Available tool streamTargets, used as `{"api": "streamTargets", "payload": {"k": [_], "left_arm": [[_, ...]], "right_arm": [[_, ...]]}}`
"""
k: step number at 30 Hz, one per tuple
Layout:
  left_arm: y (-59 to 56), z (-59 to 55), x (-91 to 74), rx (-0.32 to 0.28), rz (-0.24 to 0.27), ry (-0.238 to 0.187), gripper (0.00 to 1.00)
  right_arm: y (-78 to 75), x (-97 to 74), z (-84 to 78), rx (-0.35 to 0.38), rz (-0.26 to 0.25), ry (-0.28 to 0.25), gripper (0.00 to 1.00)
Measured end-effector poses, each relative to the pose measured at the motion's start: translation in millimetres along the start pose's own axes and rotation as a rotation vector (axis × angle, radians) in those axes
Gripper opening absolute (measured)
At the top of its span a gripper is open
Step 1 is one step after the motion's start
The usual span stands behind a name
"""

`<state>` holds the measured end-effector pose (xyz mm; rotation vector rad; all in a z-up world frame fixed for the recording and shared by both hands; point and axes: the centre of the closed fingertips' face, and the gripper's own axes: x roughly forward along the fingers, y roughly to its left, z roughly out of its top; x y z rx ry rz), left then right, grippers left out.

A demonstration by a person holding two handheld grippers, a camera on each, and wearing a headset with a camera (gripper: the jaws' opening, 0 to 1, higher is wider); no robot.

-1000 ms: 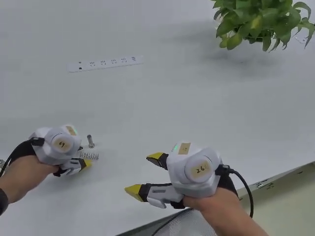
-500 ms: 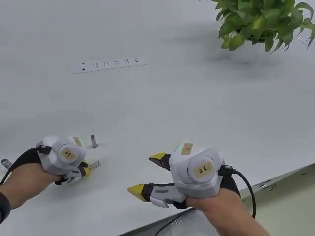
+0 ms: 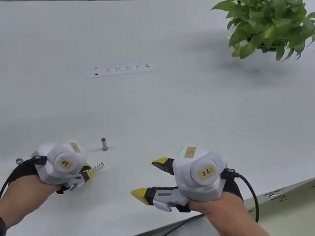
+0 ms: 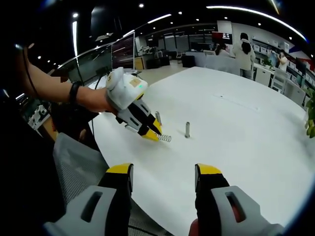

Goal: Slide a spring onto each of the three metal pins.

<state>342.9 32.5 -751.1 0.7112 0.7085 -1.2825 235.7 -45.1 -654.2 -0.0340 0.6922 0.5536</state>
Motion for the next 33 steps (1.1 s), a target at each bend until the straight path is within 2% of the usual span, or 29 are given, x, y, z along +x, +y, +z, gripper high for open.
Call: {"api": "streamTargets", "payload": {"k": [5,7,8,11,20,25,27,33], "left_arm": [[-5.3,6.9,-19.5,-0.004,0.017,-0.041,0.03],[-8.9,13.1,-30.1,-0.023,0.014,-0.083,0.03],[-9.7,14.0,-33.2,-0.021,0.014,-0.091,0.03],[-13.2,13.7,-44.2,-0.003,0.028,-0.099,0.03],[-19.8,17.7,-73.9,-0.028,0.068,-0.151,0.03],[-23.8,18.5,-85.3,-0.03,0.077,-0.171,0.03],[-27.8,21.2,-92.7,-0.029,0.075,-0.191,0.03],[-37.5,24.2,-107.6,-0.008,0.081,-0.211,0.03]], "right_arm": [[1.7,0.0,0.2,-0.008,0.011,0.004,0.49],[2.3,0.1,-0.9,-0.011,0.012,0.01,0.49],[2.6,0.1,-0.8,-0.011,0.012,0.01,0.49],[4.6,0.9,-1.1,-0.004,0.02,0.007,0.48],[14.2,7.2,-2.6,-0.013,0.047,0.017,0.48],[19.2,11.4,5.0,-0.005,0.066,-0.003,0.47],[22.9,14.2,9.2,-0.009,0.075,-0.008,0.46],[32.2,19.7,18.9,-0.025,0.1,-0.027,0.42]]}}
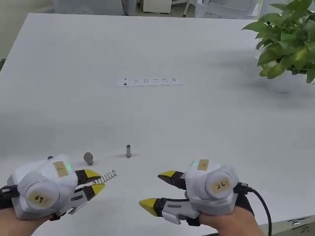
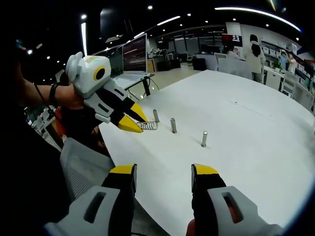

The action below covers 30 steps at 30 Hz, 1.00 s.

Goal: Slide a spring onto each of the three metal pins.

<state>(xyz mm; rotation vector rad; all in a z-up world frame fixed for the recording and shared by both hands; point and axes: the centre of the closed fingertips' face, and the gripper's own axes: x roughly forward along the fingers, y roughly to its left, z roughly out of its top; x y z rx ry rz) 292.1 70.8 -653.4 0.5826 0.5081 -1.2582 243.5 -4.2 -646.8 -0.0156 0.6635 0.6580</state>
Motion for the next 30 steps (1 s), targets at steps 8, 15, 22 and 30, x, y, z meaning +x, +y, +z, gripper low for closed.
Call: {"api": "streamTargets", "payload": {"k": [8,15,22,30], "left_arm": [[-14.6,6.9,-6.0,0.013,-0.02,-0.023,0.03],[-24.3,13.6,-10.4,0.045,-0.043,-0.041,0.03],[-31.6,23.0,-18.2,0.094,-0.064,-0.055,0.03],[-40.7,25.2,-21.1,0.149,-0.093,-0.052,0.03]], "right_arm": [[15.0,11.5,13.2,-0.013,0.057,-0.021,0.39],[30.1,20.5,26.2,0.03,0.136,-0.074,0.33],[40.3,24.0,31.8,0.051,0.196,-0.092,0.3],[54.1,26.0,36.6,0.037,0.251,-0.109,0.18]]}}
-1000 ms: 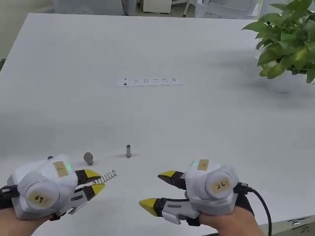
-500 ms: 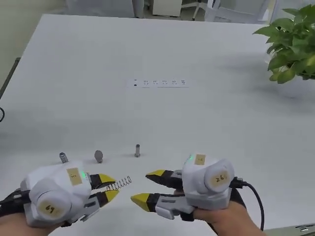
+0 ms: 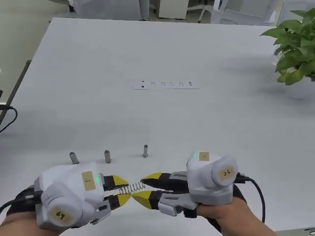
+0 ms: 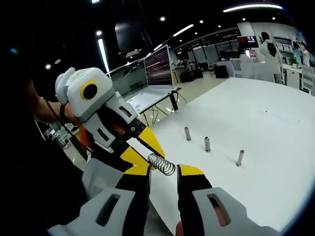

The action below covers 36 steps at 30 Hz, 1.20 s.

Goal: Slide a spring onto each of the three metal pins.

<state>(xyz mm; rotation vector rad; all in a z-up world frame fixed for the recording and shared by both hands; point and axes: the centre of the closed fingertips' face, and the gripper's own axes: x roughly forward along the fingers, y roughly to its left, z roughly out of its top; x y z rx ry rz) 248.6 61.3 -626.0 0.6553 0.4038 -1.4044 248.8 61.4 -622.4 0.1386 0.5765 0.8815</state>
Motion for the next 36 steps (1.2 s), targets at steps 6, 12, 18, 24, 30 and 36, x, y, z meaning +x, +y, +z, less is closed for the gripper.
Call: {"api": "streamTargets", "payload": {"k": [6,12,18,24,30,36], "left_arm": [[0.3,-2.9,-0.6,0.026,-0.014,0.015,0.03],[3.6,0.8,4.2,0.007,-0.015,-0.006,0.03],[6.8,8.5,12.8,-0.006,-0.012,-0.028,0.02],[8.4,12.8,16.5,-0.026,-0.012,-0.05,0.02],[7.1,15.4,19.5,-0.026,-0.018,-0.062,0.02],[0.9,16.6,22.0,-0.011,-0.039,-0.067,0.02]], "right_arm": [[4.3,1.0,5.4,-0.017,0.007,-0.018,0.11],[3.8,-0.9,11.8,-0.066,-0.016,0.0,0.1],[3.8,-0.8,24.9,-0.148,-0.047,0.019,0.09],[2.2,-2.0,26.3,-0.203,-0.06,0.062,0.09],[-2.3,-8.7,16.6,-0.313,-0.045,0.189,0.11],[-5.9,-17.8,6.8,-0.476,-0.012,0.332,0.18]]}}
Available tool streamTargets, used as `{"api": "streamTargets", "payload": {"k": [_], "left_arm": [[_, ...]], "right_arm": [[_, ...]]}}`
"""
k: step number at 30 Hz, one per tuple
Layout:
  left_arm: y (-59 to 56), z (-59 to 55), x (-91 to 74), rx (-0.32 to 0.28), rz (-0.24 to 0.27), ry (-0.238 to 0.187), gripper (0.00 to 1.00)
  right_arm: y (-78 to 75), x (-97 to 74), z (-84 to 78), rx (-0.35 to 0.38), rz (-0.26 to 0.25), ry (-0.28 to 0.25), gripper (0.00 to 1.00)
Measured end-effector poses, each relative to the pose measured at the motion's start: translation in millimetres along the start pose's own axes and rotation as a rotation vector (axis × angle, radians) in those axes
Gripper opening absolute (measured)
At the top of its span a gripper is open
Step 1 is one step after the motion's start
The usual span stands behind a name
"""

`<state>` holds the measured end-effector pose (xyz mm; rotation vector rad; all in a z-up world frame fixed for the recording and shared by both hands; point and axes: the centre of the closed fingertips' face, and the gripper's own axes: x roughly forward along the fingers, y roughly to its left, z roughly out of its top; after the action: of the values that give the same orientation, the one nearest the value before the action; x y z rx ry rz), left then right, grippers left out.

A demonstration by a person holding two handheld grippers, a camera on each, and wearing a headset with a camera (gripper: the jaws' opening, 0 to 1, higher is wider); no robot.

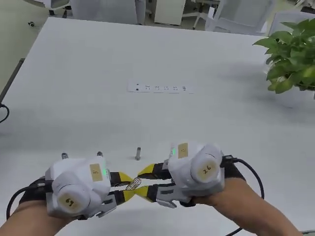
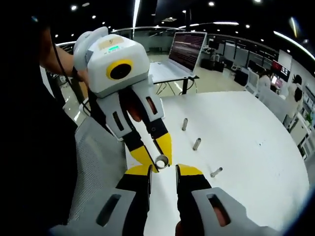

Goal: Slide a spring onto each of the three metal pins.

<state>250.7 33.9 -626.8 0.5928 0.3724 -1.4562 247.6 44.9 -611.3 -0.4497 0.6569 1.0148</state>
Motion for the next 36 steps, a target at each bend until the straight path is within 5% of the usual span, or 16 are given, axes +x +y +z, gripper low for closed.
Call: {"api": "streamTargets", "payload": {"k": [10,27,36], "left_arm": [[-12.5,3.2,6.2,0.035,-0.038,0.003,0.02],[-15.8,3.9,7.1,0.05,-0.051,0.004,0.03],[-8.4,-8.0,2.5,-0.031,-0.017,-0.002,0.11]], "right_arm": [[11.1,-3.0,-6.5,-0.273,0.103,0.152,0.17],[18.6,0.4,-7.3,-0.333,0.159,0.171,0.08],[10.4,-2.3,-12.0,-0.294,0.131,0.162,0.08]]}}
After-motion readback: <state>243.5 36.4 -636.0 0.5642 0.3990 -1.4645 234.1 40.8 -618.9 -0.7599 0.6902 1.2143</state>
